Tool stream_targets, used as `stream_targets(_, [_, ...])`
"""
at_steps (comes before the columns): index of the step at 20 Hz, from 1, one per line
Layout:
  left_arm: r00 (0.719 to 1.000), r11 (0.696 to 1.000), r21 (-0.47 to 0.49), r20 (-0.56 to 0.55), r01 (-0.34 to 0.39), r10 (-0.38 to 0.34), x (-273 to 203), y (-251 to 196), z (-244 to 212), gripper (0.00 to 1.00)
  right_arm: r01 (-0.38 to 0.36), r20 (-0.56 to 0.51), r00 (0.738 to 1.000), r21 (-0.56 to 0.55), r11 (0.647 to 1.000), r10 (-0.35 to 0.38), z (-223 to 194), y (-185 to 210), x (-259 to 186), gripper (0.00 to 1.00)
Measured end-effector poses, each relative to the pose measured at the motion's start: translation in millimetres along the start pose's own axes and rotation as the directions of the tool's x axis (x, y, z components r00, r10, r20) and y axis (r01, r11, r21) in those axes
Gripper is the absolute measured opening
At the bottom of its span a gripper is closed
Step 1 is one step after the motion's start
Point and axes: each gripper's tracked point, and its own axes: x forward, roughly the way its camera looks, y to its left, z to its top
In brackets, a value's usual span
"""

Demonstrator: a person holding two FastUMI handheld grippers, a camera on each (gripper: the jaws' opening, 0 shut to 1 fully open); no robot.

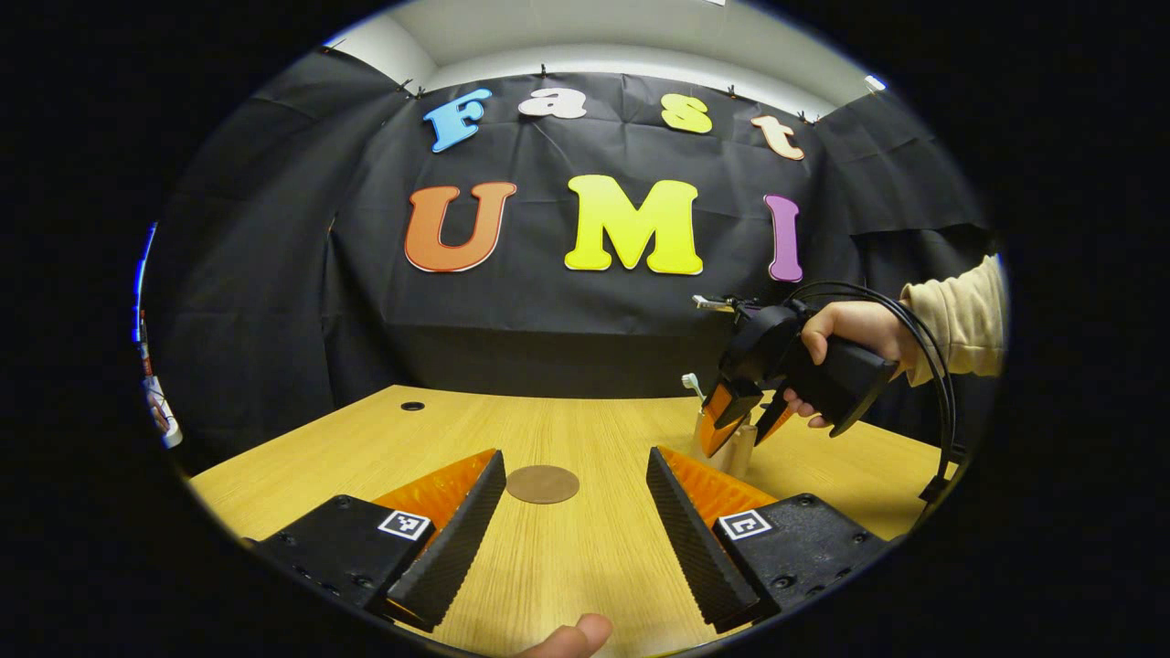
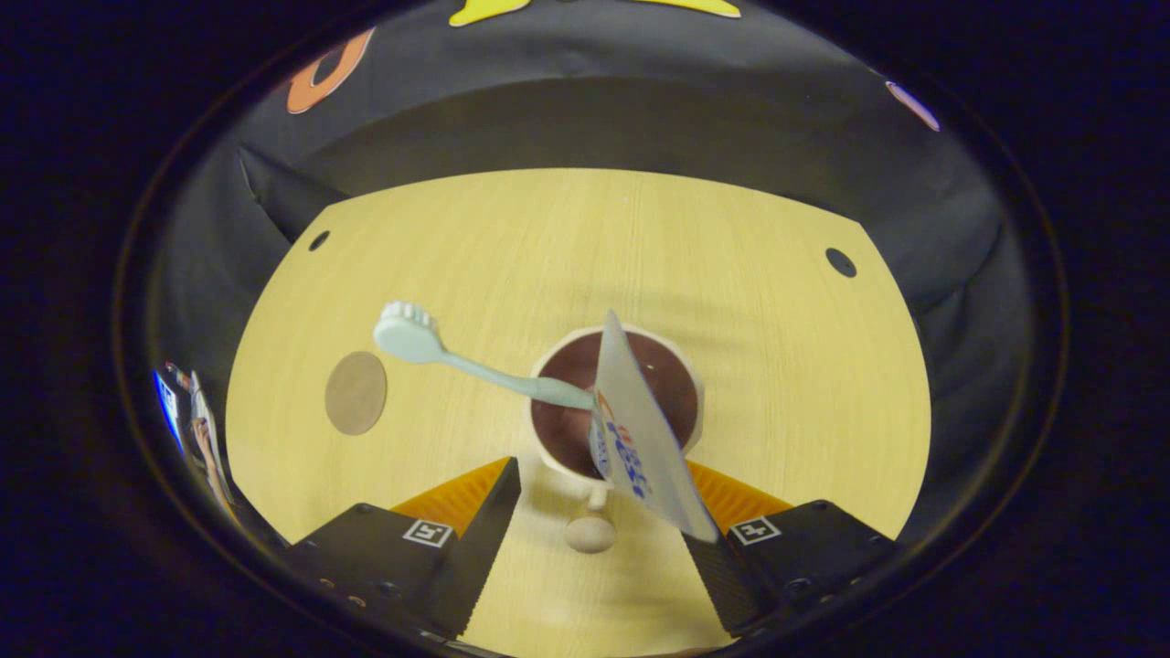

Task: Put the toothbrush and toothpaste on the desktop into the cup, then pick up the cup and place it on the coaster on the desktop.

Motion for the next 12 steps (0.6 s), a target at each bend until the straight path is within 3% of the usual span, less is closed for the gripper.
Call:
stream_targets(4, [1.000, 0.999, -0.033, -0.001, -0.028, 0.028, -1.8, 19.0, -3.9, 0.98, 0.032, -0.082, 0.996, 0.068, 0.997, -0.026, -3.8, -3.2, 15.5, 0.84])
stream_targets(12, [0.999, 0.998, -0.050, -0.021, -0.048, 0.047, -3.7, 33.6, -13.9, 0.98, 0.078, -0.102, 0.992, 0.043, 0.996, -0.074, -4.7, -6.4, 16.8, 0.61])
